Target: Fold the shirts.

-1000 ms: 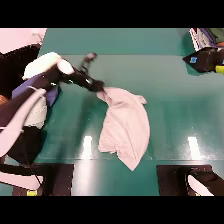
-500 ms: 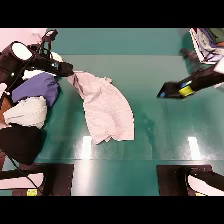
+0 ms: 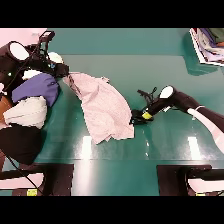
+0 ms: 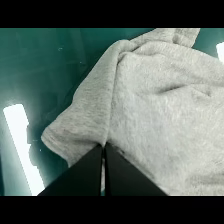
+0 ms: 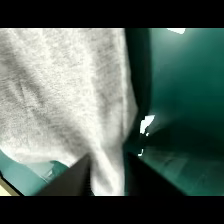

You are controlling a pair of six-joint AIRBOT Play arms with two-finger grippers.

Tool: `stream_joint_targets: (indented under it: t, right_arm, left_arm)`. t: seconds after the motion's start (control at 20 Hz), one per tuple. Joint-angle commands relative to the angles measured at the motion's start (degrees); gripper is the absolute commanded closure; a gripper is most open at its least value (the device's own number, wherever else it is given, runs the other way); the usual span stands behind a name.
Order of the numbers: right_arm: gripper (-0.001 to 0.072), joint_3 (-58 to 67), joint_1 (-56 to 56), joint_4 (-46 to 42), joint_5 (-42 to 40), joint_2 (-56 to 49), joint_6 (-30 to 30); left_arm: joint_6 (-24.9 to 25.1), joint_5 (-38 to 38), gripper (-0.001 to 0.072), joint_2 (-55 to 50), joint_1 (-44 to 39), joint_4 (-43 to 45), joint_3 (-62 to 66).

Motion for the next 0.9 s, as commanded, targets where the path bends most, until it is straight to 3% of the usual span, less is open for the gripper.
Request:
stream_joint_targets:
  t: [0.0, 0.2, 0.45, 0.6, 0.85]
  right_arm:
    - [0.0697, -0.2, 2.2, 0.9, -4.7, -1.2, -1.7]
    - [0.0698, 7.9, -2.5, -7.3, -2.1, 7.8, -1.1]
    - [0.0698, 29.9, -13.2, -15.5, 4.3, 23.9, -0.7]
    - [0.0699, 40.8, -17.6, -15.5, 5.1, 30.2, -0.7]
    - [0.0699, 47.3, -22.9, -15.5, 7.0, 35.1, -0.7]
  left_arm:
    - [0.0, -0.3, 0.0687, 0.3, 0.1, 0.2, 0.1]
    - [-0.2, 0.8, 0.0688, 7.2, 0.1, 0.3, 3.1]
    - [-0.1, -0.8, 0.0688, 22.6, 0.1, -1.2, 14.8]
    - [-0.1, -2.3, 0.0688, 31.4, 0.1, -3.9, 17.7]
    - [-0.1, -4.8, 0.0688, 38.0, 0.1, -5.6, 18.0]
